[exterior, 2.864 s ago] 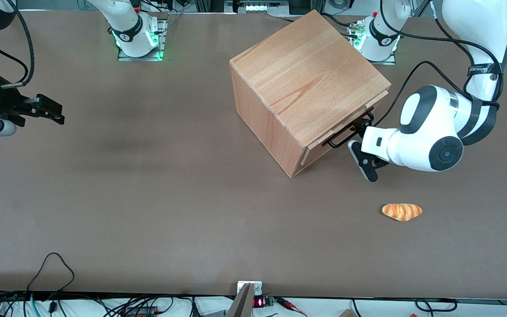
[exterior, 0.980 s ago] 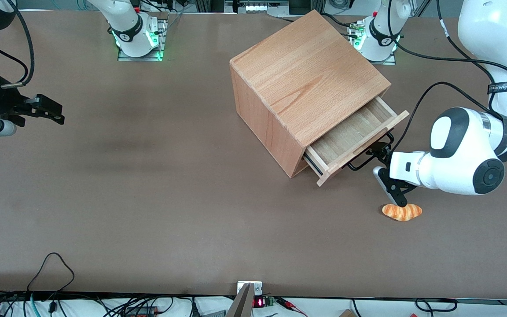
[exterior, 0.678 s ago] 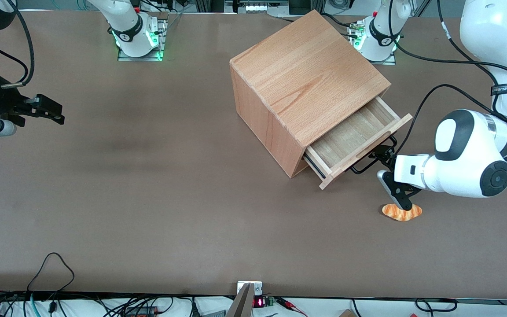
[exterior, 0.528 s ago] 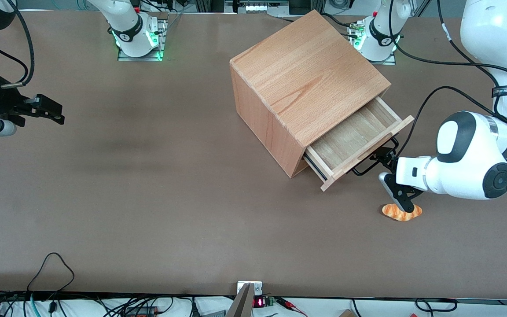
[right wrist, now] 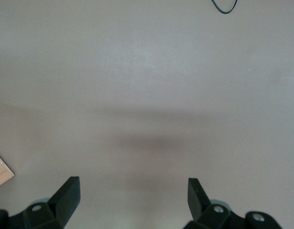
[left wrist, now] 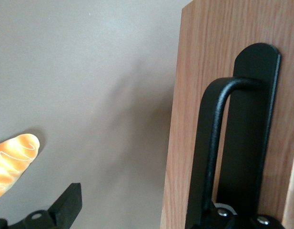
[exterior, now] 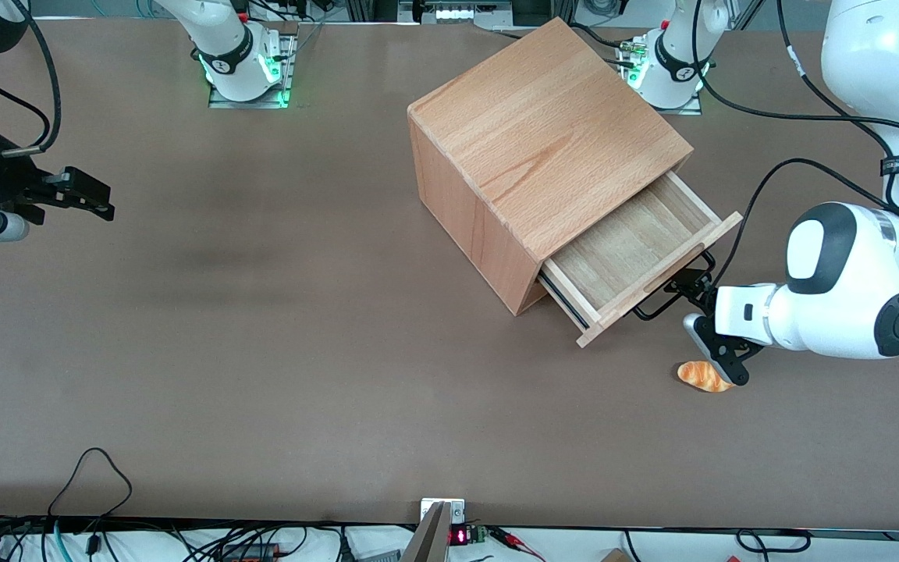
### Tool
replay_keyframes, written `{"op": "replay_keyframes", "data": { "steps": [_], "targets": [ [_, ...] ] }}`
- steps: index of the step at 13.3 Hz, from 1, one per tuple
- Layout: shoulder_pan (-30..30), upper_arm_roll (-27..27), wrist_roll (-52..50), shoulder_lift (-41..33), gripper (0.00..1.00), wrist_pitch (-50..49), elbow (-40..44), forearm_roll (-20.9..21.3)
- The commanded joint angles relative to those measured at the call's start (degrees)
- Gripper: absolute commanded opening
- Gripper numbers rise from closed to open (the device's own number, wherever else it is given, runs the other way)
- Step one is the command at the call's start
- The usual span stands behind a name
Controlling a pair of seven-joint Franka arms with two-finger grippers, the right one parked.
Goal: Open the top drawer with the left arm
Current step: 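Pull the handle with the left gripper, sliding the drawer out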
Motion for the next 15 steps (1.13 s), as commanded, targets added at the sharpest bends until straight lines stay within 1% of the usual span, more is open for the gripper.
{"op": "replay_keyframes", "data": {
  "steps": [1,8,15],
  "targets": [
    [0.3,0.8,0.7,1.7,1.00,2.2,1.7,-0.4],
    [0.8,1.0,0.7,3.8,1.00,2.2,4.9,-0.4],
    [0.8,1.2,0.5,3.3,1.00,1.3,5.5,-0.3]
  ]
}}
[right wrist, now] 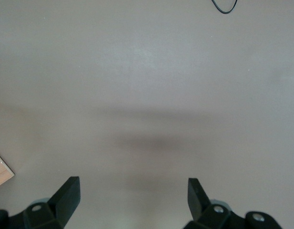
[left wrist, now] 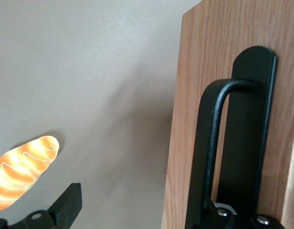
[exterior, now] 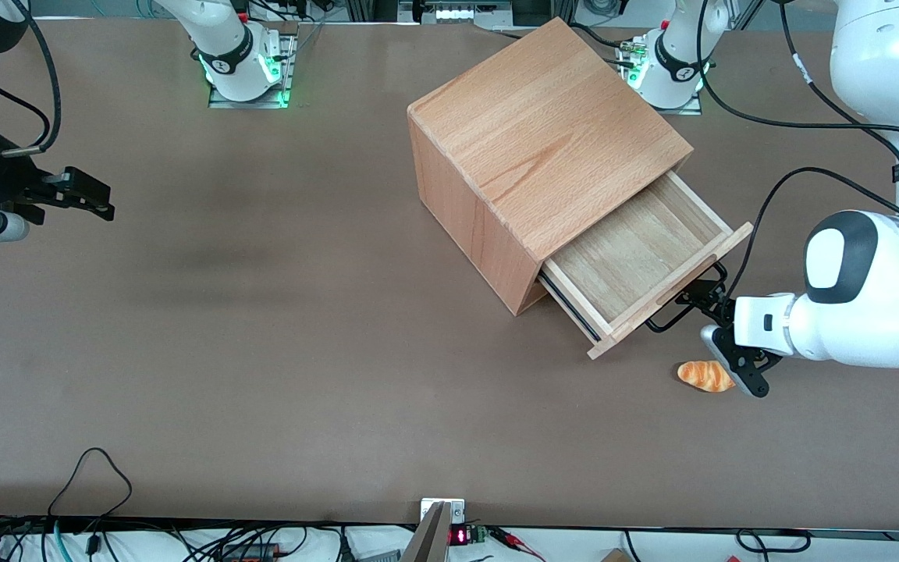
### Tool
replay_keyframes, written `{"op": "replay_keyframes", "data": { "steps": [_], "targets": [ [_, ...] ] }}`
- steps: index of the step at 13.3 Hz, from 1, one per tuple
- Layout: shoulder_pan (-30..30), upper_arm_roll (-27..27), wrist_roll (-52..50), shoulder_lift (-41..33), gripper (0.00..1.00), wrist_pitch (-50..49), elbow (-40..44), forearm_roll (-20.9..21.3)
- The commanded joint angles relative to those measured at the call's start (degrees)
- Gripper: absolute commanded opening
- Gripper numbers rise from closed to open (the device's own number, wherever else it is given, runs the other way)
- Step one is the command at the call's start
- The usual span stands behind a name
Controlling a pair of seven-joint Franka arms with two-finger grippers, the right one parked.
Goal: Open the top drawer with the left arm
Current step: 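Hold the drawer handle steady with the left gripper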
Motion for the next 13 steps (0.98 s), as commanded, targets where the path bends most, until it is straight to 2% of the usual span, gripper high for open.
{"op": "replay_keyframes", "data": {
  "steps": [1,13],
  "targets": [
    [-0.3,0.9,-0.2,1.3,1.00,0.9,2.3,0.0],
    [-0.3,0.8,-0.6,1.1,1.00,-5.5,5.9,-0.2]
  ]
}}
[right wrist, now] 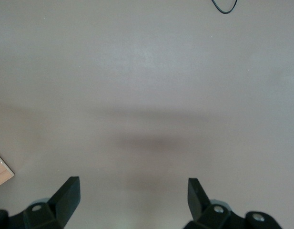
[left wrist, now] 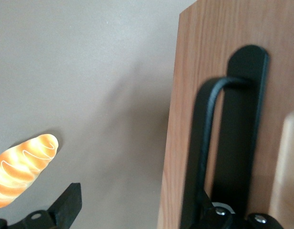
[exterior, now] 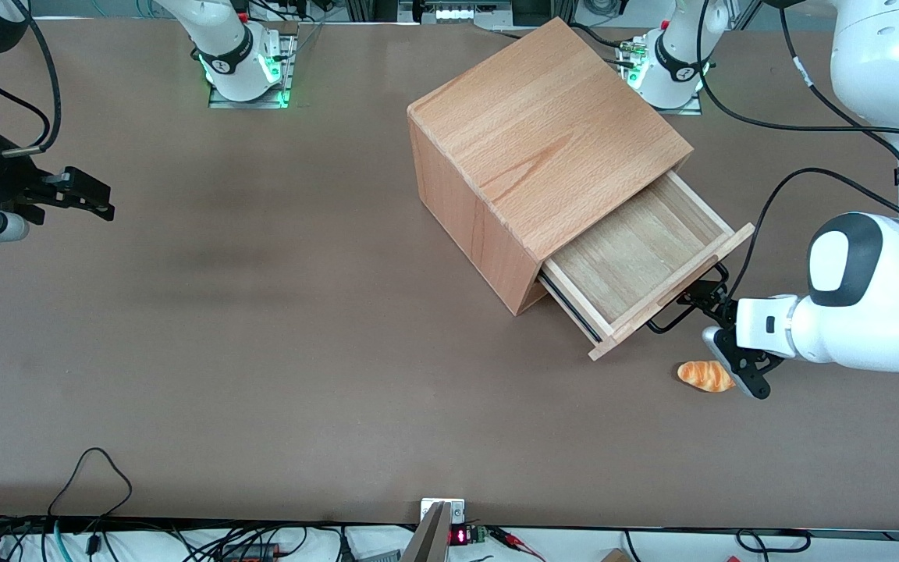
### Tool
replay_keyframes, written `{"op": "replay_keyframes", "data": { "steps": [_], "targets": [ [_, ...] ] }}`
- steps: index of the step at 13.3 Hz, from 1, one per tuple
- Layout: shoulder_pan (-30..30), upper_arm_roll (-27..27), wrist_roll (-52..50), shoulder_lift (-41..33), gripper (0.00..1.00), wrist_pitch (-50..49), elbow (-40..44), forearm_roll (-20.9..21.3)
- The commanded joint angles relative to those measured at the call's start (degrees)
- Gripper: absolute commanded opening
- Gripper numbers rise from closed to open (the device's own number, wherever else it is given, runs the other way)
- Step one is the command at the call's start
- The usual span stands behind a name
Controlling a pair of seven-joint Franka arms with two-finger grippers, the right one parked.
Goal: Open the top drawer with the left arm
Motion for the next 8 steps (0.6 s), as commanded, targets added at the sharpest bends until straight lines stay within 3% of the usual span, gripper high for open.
{"op": "replay_keyframes", "data": {
  "steps": [1,8],
  "targets": [
    [-0.2,0.7,-0.5,0.2,1.00,-3.3,3.9,-0.2],
    [-0.1,0.7,-0.6,-0.7,1.00,-6.2,5.8,-0.2]
  ]
}}
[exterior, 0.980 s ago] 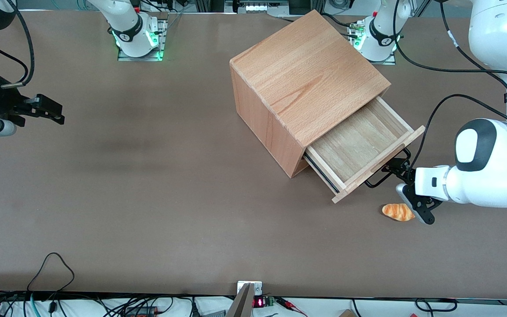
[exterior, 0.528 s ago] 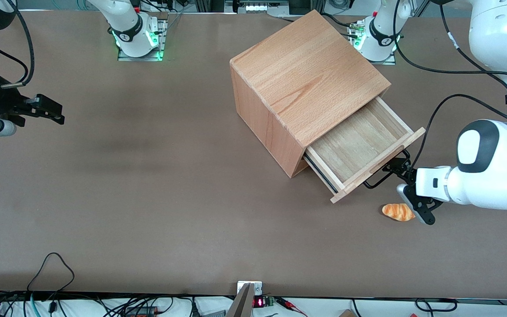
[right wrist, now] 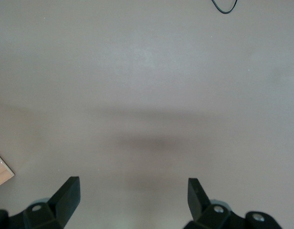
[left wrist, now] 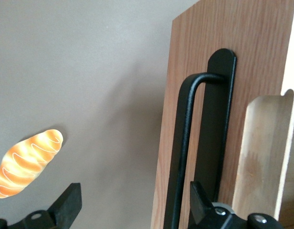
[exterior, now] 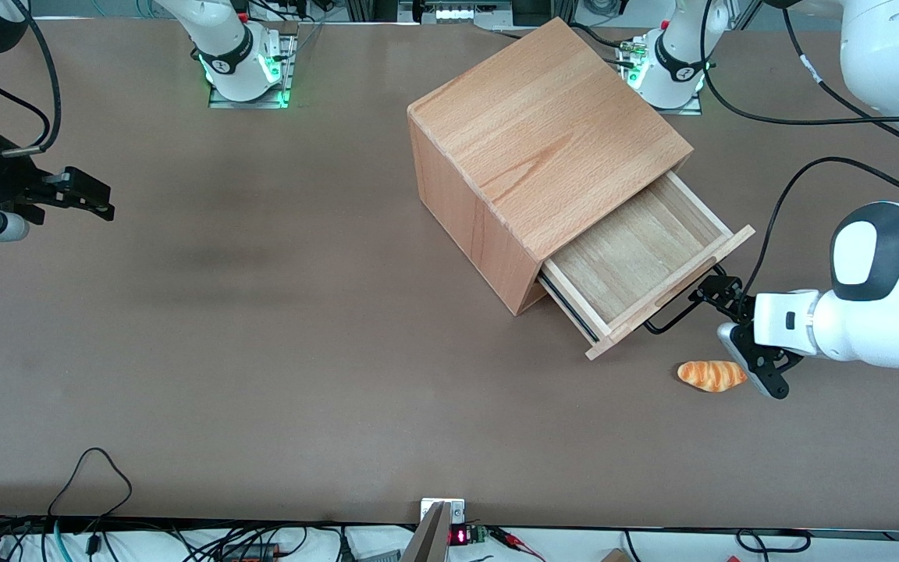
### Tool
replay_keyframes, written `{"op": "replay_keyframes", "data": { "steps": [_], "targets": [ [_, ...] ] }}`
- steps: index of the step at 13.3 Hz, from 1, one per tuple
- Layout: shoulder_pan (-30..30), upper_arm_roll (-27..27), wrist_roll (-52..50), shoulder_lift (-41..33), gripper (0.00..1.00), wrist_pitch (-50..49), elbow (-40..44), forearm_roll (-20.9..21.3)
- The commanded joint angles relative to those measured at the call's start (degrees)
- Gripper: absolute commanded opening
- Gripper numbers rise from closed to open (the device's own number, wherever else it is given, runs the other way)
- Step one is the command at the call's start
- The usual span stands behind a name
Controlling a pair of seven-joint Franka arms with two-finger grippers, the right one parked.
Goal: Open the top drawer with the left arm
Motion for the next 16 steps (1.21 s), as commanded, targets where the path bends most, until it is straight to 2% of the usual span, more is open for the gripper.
{"op": "replay_keyframes", "data": {
  "steps": [1,8,10,12,14,16],
  "targets": [
    [-0.3,0.5,-0.5,-0.9,1.00,-2.5,2.4,-0.1],
    [0.1,4.5,-0.6,-4.7,1.00,-3.4,2.3,0.5],
    [0.1,4.6,-0.8,-6.1,1.00,-3.4,2.3,3.9],
    [0.2,4.7,-5.0,-7.4,1.00,-3.4,2.2,4.5],
    [0.2,4.7,-10.8,-9.4,1.00,-3.4,1.8,7.0],
    [0.5,5.0,-12.5,-11.0,1.00,-3.5,1.4,7.3]
  ]
}}
